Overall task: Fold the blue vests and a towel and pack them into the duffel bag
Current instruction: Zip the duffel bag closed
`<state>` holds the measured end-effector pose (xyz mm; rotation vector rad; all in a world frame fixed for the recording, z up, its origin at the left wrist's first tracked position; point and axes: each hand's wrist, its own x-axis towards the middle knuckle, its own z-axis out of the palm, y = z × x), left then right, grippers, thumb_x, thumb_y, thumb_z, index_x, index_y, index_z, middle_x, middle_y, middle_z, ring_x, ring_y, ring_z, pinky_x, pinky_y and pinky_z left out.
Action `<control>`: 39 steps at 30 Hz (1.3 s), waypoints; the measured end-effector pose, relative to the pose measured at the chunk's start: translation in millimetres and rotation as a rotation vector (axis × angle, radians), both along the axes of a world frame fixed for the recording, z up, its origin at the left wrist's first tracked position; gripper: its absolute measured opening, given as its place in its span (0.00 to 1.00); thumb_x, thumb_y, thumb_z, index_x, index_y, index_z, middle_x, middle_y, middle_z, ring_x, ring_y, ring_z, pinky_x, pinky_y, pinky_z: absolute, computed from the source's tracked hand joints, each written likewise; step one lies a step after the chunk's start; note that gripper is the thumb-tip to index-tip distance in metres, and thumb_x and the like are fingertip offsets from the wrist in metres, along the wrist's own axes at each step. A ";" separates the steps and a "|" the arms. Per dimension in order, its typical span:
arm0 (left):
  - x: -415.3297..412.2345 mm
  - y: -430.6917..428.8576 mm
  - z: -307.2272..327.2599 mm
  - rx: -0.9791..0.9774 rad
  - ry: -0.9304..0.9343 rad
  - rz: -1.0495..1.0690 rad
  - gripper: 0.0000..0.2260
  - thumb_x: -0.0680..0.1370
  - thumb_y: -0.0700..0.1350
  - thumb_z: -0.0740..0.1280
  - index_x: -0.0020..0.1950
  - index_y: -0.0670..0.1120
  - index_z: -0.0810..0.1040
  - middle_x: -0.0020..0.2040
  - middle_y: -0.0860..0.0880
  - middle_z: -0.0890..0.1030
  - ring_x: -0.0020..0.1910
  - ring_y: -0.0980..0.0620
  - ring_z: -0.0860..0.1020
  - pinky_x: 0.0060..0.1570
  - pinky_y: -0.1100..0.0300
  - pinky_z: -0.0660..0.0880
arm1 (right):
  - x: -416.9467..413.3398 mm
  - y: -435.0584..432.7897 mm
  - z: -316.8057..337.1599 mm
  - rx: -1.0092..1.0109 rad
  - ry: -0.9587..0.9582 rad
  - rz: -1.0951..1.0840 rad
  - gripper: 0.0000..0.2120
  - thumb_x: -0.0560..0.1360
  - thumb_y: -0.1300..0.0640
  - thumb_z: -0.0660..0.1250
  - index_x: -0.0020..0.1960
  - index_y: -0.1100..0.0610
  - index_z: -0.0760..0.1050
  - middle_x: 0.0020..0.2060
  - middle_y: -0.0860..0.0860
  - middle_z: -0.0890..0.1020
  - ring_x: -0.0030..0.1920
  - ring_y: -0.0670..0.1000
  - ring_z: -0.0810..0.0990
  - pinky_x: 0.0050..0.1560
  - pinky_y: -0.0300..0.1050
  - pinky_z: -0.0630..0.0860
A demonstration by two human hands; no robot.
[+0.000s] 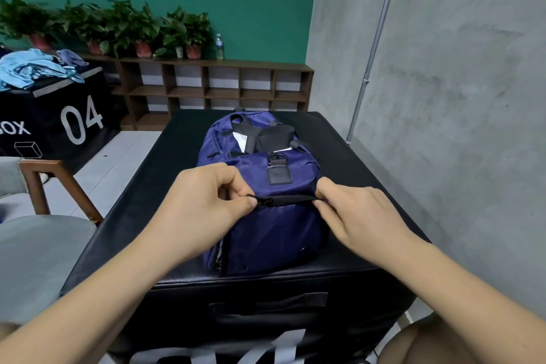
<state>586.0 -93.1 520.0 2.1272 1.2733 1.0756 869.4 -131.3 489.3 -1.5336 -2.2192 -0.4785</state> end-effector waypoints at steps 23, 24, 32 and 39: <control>-60.5 9.4 -38.4 -0.562 0.349 -0.095 0.05 0.71 0.48 0.71 0.42 0.50 0.87 0.37 0.52 0.85 0.35 0.57 0.77 0.43 0.59 0.74 | 6.7 -4.3 -10.2 -0.061 0.121 -0.039 0.09 0.82 0.50 0.67 0.49 0.49 0.67 0.30 0.44 0.72 0.33 0.58 0.76 0.32 0.50 0.72; -59.2 9.8 -38.5 -0.526 0.347 -0.080 0.05 0.73 0.47 0.71 0.43 0.52 0.87 0.37 0.54 0.85 0.35 0.59 0.77 0.45 0.59 0.76 | 5.9 -3.8 -10.3 -0.062 0.122 -0.040 0.09 0.82 0.50 0.67 0.49 0.49 0.67 0.30 0.44 0.72 0.33 0.58 0.76 0.32 0.50 0.71; -43.2 13.3 -47.0 -0.260 0.217 -0.002 0.13 0.74 0.59 0.79 0.41 0.51 0.83 0.38 0.55 0.84 0.35 0.60 0.78 0.41 0.62 0.75 | 3.7 -3.4 -14.7 -0.074 0.137 -0.046 0.09 0.82 0.50 0.66 0.49 0.50 0.67 0.30 0.45 0.74 0.32 0.57 0.76 0.31 0.51 0.72; -42.4 14.8 -55.4 -0.040 0.223 -0.041 0.12 0.75 0.55 0.80 0.37 0.52 0.82 0.35 0.58 0.83 0.35 0.58 0.79 0.35 0.68 0.70 | 3.9 -3.8 -15.2 -0.079 0.145 -0.048 0.09 0.81 0.49 0.66 0.49 0.49 0.66 0.29 0.44 0.73 0.31 0.57 0.75 0.31 0.50 0.72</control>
